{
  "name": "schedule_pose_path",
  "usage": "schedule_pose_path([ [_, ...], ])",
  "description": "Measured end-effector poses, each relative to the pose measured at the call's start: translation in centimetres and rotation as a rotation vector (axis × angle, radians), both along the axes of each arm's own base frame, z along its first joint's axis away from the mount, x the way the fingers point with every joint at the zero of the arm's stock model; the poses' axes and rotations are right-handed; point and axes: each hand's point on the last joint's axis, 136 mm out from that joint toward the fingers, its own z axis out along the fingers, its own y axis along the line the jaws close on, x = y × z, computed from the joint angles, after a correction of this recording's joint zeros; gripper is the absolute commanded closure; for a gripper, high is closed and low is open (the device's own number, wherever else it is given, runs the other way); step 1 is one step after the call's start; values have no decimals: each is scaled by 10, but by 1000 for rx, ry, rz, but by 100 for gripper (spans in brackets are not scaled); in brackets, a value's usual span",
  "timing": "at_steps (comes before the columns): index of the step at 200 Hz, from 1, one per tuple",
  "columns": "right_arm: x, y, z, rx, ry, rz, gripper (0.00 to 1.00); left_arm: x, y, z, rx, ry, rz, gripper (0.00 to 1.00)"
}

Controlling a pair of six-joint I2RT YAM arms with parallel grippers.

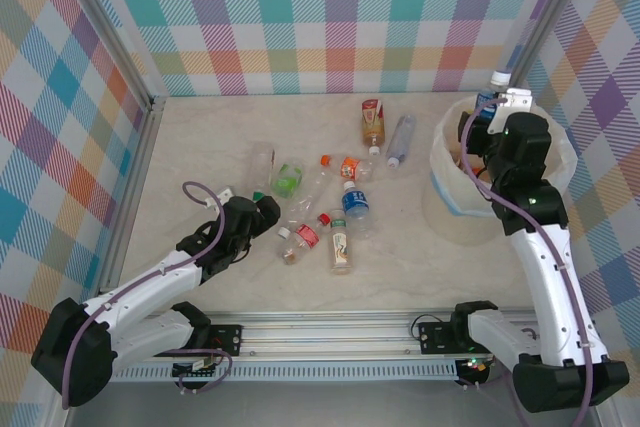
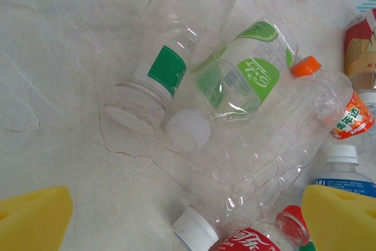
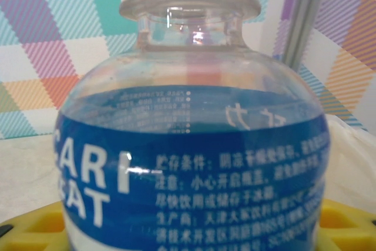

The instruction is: Put the plastic bottles in the bin

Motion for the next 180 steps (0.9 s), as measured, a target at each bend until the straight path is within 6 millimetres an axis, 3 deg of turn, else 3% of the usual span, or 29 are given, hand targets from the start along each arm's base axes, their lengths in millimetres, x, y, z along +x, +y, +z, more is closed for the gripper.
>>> schedule_pose_path([
  [33,3,-25,-19,45,71,-62,48,0,-1,0,14,-1,-23,0],
  [57,7,-31,-31,93,113,-65,43,-1,-4,0,21,2,-52,0],
  [100,9,-9,-39,188,147,45,23,-6,-19,-3,45,16,-186,0],
  [133,7,2,-39,232,152,99,16,-7,-40,-9,82,55,-337,0],
  [180,-4,16,-26,256,123,174,13,-17,-72,-16,137,82,-538,0],
])
